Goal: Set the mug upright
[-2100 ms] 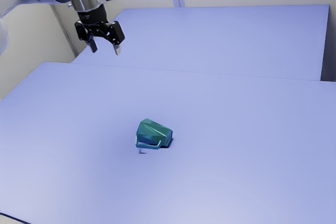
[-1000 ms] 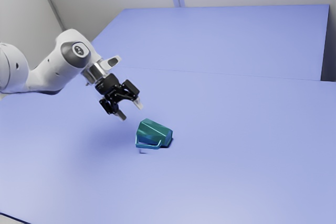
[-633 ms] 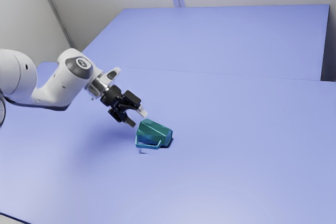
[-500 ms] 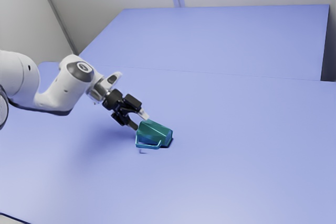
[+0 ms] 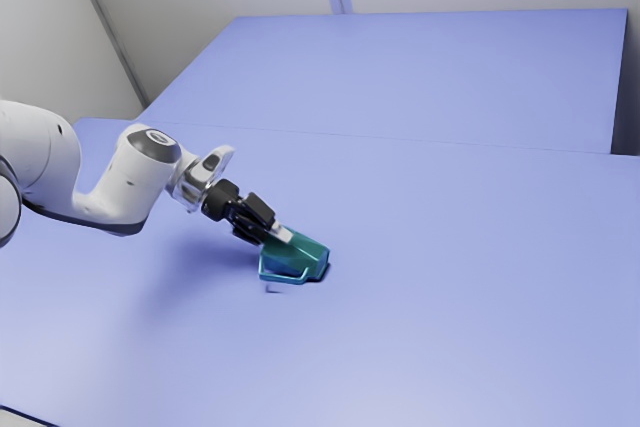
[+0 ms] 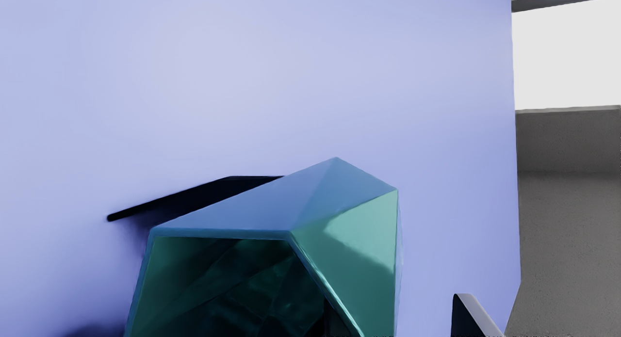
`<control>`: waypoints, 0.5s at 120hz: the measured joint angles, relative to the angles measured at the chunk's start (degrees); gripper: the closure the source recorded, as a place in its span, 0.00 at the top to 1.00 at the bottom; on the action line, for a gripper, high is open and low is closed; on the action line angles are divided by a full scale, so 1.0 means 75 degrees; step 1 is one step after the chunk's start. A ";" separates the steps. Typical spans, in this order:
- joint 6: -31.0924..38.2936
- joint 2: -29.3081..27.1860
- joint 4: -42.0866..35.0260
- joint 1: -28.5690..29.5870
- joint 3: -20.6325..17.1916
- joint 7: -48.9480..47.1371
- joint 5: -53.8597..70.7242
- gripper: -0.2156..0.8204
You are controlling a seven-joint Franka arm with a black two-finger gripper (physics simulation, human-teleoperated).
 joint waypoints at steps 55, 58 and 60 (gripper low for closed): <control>-0.0106 -0.0176 0.0022 -0.0021 -0.0066 0.0921 -0.0023 0.06; -0.0088 -0.0218 0.0019 -0.0028 -0.0083 0.0956 -0.0001 0.06; -0.0076 -0.0249 0.0017 -0.0030 -0.0105 0.0978 0.0014 0.06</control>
